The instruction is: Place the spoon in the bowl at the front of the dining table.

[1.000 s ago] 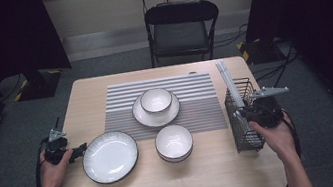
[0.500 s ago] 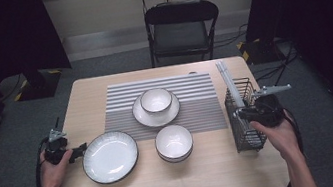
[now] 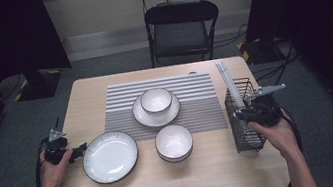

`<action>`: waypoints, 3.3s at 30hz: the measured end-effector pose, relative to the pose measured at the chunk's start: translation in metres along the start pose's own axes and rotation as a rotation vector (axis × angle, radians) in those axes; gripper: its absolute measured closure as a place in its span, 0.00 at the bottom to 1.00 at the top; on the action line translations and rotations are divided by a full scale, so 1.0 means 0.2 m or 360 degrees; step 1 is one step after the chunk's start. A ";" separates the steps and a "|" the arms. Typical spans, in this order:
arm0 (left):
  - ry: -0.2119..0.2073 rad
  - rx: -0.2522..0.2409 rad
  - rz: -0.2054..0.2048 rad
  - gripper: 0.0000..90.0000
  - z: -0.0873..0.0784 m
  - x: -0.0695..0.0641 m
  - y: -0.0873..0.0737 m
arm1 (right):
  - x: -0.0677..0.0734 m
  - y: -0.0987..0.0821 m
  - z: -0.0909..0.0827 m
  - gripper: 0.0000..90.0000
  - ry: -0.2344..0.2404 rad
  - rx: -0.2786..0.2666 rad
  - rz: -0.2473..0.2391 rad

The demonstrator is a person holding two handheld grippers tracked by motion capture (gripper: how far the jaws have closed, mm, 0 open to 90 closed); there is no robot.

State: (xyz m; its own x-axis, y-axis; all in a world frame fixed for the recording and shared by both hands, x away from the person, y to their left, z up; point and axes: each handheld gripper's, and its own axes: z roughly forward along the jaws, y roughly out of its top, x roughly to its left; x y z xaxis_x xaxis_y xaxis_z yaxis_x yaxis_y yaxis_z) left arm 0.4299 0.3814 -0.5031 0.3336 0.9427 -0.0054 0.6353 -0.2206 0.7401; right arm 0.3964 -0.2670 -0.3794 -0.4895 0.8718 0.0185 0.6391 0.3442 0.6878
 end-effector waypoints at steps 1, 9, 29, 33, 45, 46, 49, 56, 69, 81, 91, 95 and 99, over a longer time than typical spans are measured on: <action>0.0000 0.0000 0.0000 0.15 0.00 0.00 0.00 | 0.00 0.00 0.00 0.82 0.0004 -0.0006 -0.0005; 0.0000 0.0000 0.0000 0.15 0.00 0.00 0.00 | -0.02 -0.01 -0.02 0.83 0.0035 -0.0058 -0.0003; -0.0001 0.0000 0.0001 0.15 0.00 0.00 0.00 | -0.03 -0.04 -0.09 0.95 0.0036 -0.0185 -0.0028; -0.0001 0.0000 0.0001 0.15 0.00 0.00 0.00 | -0.03 -0.04 -0.11 0.96 0.0022 -0.0232 -0.0023; -0.0002 0.0000 0.0001 0.15 0.00 0.00 0.00 | -0.02 -0.06 -0.11 0.96 -0.0008 -0.0359 0.0003; -0.0003 0.0000 0.0000 0.15 0.00 0.00 0.00 | -0.02 -0.06 -0.12 0.96 -0.0015 -0.0374 0.0003; -0.0003 0.0000 0.0001 0.15 0.00 0.00 0.00 | -0.03 -0.06 -0.13 0.96 -0.0010 -0.0426 0.0006; -0.0004 0.0001 0.0001 0.15 0.00 0.00 0.00 | -0.03 -0.03 -0.16 0.96 -0.0015 -0.0507 0.0012; -0.0006 0.0002 -0.0002 0.15 0.00 0.00 0.00 | -0.01 -0.01 -0.17 0.96 -0.0022 -0.0555 0.0035; -0.0006 0.0001 -0.0002 0.15 0.00 0.00 0.00 | 0.00 0.03 -0.21 0.96 -0.0027 -0.0594 0.0030; -0.0005 0.0001 -0.0002 0.15 0.00 0.00 0.00 | 0.02 0.08 -0.27 0.96 -0.0046 -0.0644 -0.0003; -0.0006 0.0002 -0.0002 0.15 0.00 0.00 0.00 | 0.02 0.09 -0.28 0.96 -0.0038 -0.0670 0.0009; -0.0006 0.0002 -0.0002 0.15 0.00 0.00 0.00 | 0.02 0.11 -0.29 0.96 -0.0060 -0.0662 0.0016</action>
State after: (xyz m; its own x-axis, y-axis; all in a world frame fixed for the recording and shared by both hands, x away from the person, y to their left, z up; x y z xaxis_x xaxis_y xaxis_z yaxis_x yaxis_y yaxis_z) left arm 0.4300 0.3816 -0.5030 0.3353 0.9421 -0.0088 0.6364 -0.2196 0.7394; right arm 0.3741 -0.2755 -0.3212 -0.4577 0.8891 0.0054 0.3459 0.1724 0.9223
